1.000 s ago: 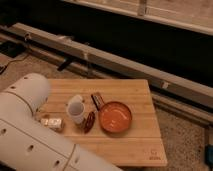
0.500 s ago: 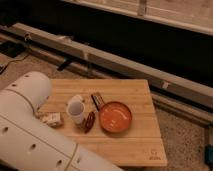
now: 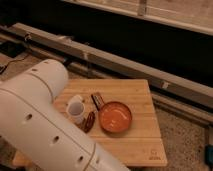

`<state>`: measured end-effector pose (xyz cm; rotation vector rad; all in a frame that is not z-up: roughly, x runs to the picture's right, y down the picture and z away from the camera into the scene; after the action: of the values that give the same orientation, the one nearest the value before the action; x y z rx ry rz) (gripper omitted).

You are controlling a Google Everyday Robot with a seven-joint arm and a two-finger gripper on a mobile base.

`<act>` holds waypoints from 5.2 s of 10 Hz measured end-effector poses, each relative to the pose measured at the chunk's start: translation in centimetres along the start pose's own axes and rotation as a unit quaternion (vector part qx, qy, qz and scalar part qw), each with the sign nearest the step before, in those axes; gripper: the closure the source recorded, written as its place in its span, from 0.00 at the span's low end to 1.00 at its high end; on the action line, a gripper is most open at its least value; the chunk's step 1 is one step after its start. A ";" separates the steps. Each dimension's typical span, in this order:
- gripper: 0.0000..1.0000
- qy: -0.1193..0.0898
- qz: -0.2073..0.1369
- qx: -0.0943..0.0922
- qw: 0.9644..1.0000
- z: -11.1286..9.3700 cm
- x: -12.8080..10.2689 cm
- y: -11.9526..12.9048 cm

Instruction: Stand the bottle upright

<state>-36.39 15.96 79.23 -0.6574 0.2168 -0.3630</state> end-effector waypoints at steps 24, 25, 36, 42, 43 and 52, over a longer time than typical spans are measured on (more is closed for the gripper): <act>1.00 -0.394 0.105 -0.017 0.913 -4.6 19.6 -1.2; 1.00 -0.397 0.102 -0.017 0.912 -4.8 19.4 -0.7; 1.00 -0.504 0.088 -0.015 0.859 -3.0 14.4 3.2; 1.00 -0.548 0.092 0.026 0.831 -1.8 13.2 2.0; 1.00 -0.552 0.094 0.027 0.828 -1.5 13.1 1.8; 1.00 -0.571 0.080 0.013 0.817 0.1 9.2 1.1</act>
<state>-27.67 13.15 77.87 -0.7245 -0.8851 0.2354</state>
